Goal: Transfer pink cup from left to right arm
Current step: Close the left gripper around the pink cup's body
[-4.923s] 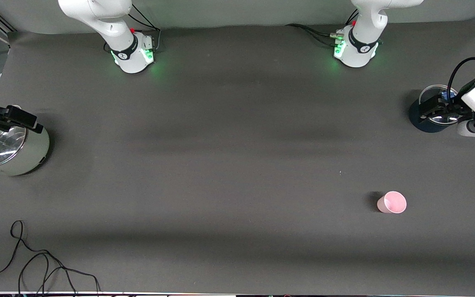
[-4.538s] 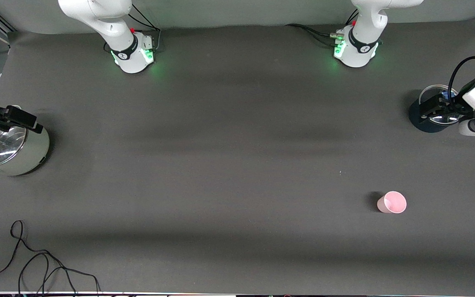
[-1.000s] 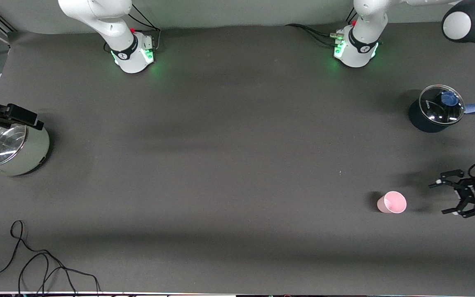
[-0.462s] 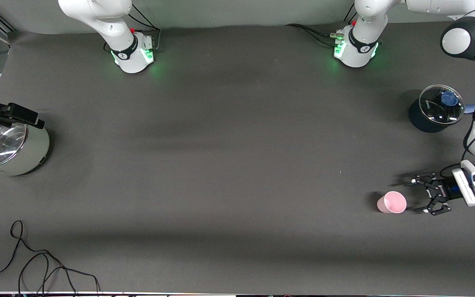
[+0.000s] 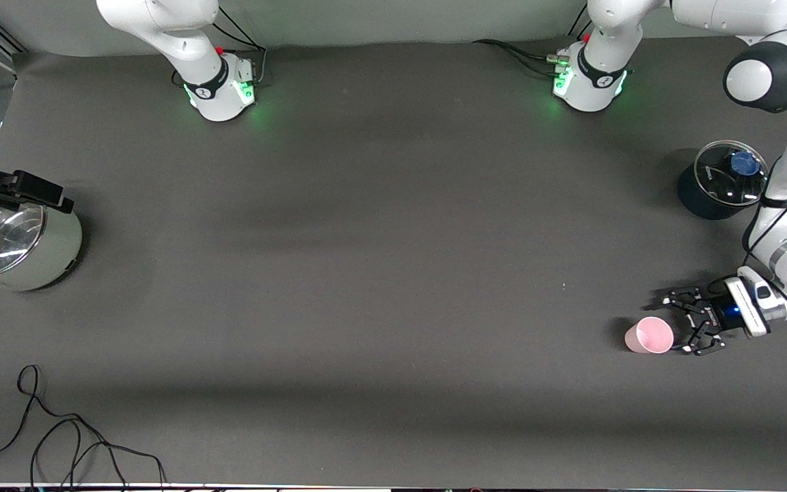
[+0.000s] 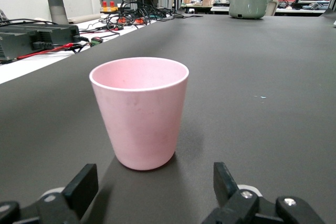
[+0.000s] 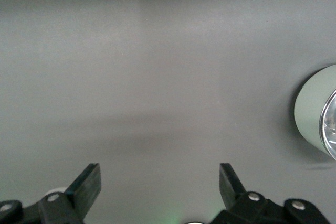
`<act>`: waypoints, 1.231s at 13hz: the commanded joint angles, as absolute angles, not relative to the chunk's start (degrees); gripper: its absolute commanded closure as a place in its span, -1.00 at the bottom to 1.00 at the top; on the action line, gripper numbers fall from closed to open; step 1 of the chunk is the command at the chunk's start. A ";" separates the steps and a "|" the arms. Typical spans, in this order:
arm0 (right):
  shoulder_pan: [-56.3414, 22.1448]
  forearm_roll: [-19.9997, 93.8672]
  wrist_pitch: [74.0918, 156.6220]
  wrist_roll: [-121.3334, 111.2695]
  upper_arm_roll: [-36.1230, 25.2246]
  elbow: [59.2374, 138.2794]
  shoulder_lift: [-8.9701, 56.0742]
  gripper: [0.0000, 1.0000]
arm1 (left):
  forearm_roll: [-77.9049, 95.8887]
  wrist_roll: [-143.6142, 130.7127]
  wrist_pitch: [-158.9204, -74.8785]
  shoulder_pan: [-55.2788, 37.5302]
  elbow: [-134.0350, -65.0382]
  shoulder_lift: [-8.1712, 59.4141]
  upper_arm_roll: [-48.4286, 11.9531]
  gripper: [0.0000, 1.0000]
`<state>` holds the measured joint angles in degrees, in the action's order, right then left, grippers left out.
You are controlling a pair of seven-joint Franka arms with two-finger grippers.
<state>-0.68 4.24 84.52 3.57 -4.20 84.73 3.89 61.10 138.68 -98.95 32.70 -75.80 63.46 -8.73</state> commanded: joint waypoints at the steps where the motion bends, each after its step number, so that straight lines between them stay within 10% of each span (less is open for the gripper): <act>1: -0.35 5.10 83.94 2.29 -4.22 84.02 3.96 -1.00 | 62.49 140.62 -98.08 32.96 -75.15 64.60 -10.10 -0.97; 14: -0.26 5.10 83.85 2.20 -4.66 84.02 3.96 -1.00 | 68.20 141.50 -100.54 29.53 -76.38 65.48 -10.20 -0.96; 16: -0.26 5.10 83.85 2.29 -4.66 84.02 3.96 -1.00 | 68.20 141.59 -100.72 29.62 -76.29 65.48 -10.20 -0.59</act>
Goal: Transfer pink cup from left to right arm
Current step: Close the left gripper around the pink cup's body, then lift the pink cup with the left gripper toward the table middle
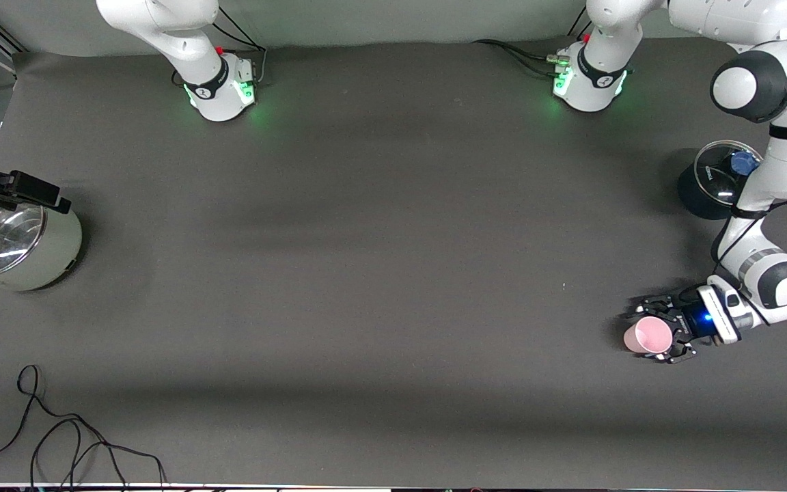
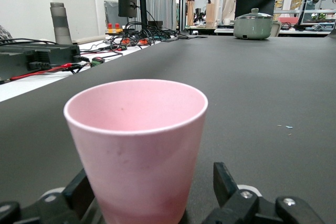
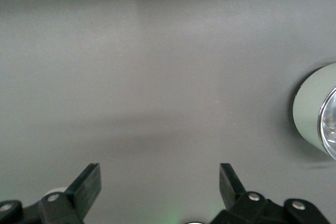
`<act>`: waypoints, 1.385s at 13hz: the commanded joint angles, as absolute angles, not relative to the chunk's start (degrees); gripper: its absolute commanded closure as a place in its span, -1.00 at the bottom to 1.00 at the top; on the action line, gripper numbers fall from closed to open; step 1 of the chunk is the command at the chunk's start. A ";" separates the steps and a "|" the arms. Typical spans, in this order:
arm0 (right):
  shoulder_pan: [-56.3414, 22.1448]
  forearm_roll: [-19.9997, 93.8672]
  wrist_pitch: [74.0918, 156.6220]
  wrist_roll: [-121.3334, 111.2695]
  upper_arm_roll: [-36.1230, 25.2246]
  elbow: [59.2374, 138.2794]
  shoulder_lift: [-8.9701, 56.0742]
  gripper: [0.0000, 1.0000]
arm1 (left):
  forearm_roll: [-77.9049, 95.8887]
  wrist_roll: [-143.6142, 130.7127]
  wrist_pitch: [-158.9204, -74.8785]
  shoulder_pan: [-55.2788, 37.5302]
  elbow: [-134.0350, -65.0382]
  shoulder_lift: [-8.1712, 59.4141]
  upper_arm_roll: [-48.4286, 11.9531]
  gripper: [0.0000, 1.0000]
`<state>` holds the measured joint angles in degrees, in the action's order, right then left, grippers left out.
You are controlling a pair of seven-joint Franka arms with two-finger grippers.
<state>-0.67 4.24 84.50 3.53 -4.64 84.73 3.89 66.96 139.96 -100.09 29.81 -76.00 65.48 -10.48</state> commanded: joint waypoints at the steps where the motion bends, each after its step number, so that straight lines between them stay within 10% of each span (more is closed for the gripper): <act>1: -0.26 5.10 83.85 2.29 -4.66 84.02 3.96 -1.00 | 68.20 141.59 -100.72 29.62 -76.29 65.48 -10.20 -0.35; 10: -0.26 5.10 83.85 2.37 -4.66 84.02 3.96 -1.00 | 67.85 128.09 -100.02 29.62 -76.29 58.46 -10.28 0.00; 18: -0.18 4.66 84.02 2.99 -4.66 84.02 4.22 -1.00 | 67.50 99.77 -102.38 25.32 -87.42 35.36 -11.86 0.08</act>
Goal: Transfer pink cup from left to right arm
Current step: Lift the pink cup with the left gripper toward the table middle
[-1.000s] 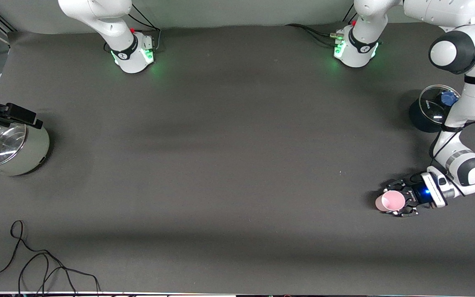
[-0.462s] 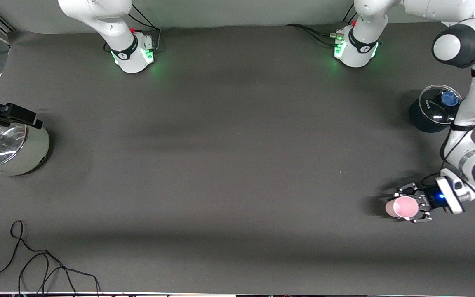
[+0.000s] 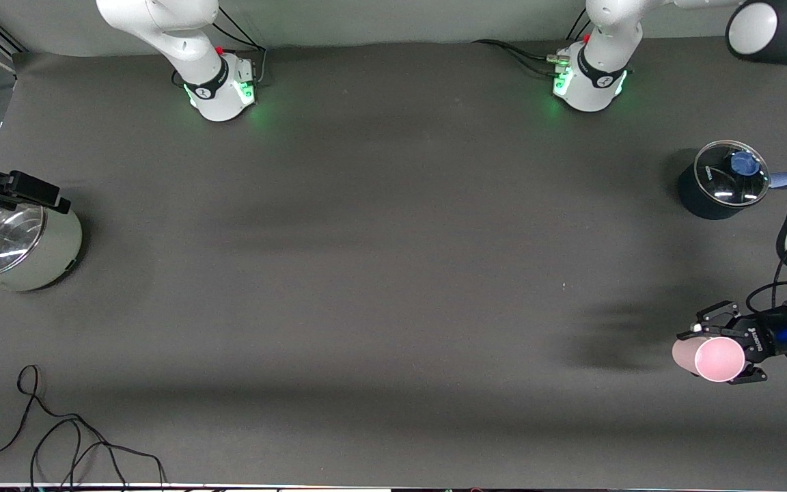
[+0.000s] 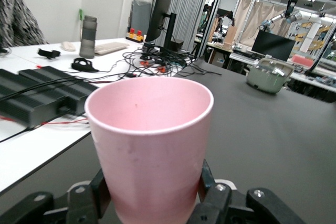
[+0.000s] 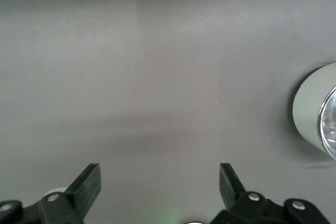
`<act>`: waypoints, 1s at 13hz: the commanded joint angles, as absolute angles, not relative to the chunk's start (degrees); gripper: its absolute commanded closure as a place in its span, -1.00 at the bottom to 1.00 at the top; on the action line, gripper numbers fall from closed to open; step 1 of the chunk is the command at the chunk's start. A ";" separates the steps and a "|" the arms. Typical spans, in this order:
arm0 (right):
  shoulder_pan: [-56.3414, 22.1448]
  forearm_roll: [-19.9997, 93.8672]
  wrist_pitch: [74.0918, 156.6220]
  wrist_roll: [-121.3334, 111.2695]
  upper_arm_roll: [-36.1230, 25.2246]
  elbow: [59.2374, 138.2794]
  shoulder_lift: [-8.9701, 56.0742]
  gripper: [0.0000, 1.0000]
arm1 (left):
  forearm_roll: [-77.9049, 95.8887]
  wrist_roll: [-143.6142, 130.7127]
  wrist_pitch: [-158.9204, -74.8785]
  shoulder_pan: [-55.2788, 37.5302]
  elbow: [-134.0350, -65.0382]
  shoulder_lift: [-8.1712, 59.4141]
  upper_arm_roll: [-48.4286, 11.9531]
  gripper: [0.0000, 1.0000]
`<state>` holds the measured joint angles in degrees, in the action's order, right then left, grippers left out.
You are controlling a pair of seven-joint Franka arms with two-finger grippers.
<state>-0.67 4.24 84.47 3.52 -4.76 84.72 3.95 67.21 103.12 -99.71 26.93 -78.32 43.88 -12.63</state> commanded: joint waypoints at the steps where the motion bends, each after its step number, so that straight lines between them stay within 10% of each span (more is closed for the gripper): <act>1: -0.18 4.66 84.02 3.08 -4.66 84.02 4.48 -1.00 | 67.59 98.02 -104.05 24.09 -90.58 31.85 -11.87 0.08; 8: -0.35 4.84 84.38 2.11 -4.66 83.58 5.45 -1.00 | 78.11 91.32 -125.56 9.61 -117.56 3.99 -13.27 0.09; 13: -0.35 4.92 83.85 2.64 -4.66 83.76 4.22 -1.00 | 94.98 91.41 -151.90 -14.45 -124.02 -3.78 -13.54 0.08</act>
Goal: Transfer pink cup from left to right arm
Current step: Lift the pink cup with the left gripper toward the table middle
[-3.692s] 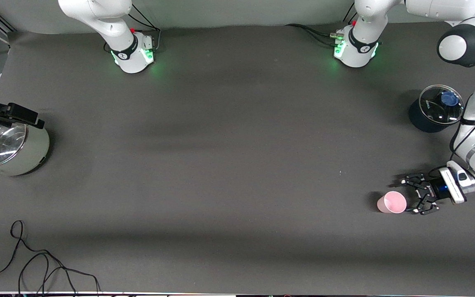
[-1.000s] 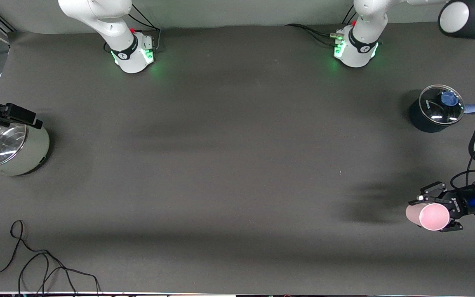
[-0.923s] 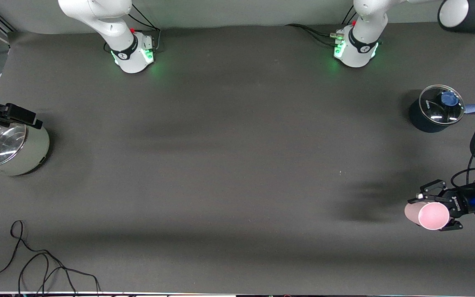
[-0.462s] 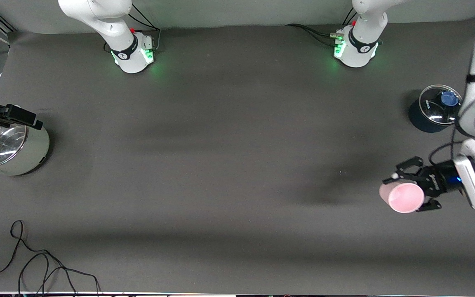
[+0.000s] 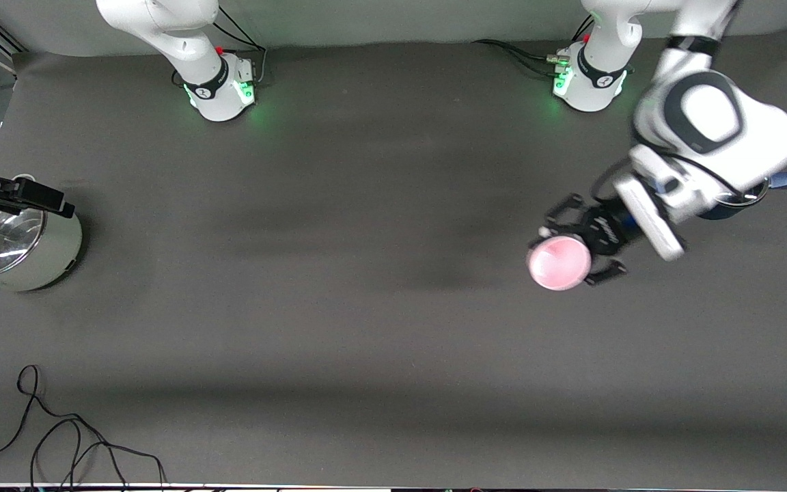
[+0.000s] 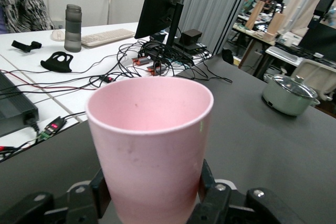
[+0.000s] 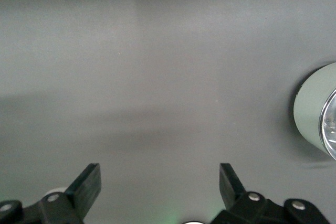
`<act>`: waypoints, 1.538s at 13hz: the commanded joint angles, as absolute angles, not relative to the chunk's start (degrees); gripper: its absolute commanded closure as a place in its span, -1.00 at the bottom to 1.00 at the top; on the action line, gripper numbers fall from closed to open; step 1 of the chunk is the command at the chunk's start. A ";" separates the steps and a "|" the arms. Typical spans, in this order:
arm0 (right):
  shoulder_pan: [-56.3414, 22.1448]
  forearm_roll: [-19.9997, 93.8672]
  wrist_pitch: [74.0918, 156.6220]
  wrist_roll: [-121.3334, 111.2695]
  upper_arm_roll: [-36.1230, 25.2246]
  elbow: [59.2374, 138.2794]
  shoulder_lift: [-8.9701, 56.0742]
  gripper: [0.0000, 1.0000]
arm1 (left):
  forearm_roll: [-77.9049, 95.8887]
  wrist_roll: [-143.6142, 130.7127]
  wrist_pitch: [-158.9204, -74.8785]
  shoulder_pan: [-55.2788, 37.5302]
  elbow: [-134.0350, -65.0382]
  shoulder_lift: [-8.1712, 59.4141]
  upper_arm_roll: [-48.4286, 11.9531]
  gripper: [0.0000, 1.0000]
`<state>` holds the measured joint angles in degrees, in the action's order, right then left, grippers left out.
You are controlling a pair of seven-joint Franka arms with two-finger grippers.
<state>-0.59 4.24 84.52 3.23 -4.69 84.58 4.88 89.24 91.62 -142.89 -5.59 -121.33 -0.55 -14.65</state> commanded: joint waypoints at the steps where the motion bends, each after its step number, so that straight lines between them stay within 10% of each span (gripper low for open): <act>1: -0.35 4.92 83.41 2.20 -4.66 83.76 3.52 -1.00 | 98.49 91.41 -157.53 -20.07 -123.67 -3.69 -13.54 0.08; 8: -1.05 8.50 79.63 3.34 -4.05 82.44 2.37 -1.00 | 106.61 84.47 -189.46 -38.14 -113.57 1.48 -14.67 0.07; 20: -22.82 16.02 87.71 60.79 1.05 66.82 13.25 -1.00 | 105.21 80.07 -200.65 -40.87 -103.62 9.32 -17.49 0.10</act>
<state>-18.57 18.99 87.35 53.98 1.52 73.51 8.40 105.26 80.00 -198.77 -40.06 -105.12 8.65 -17.76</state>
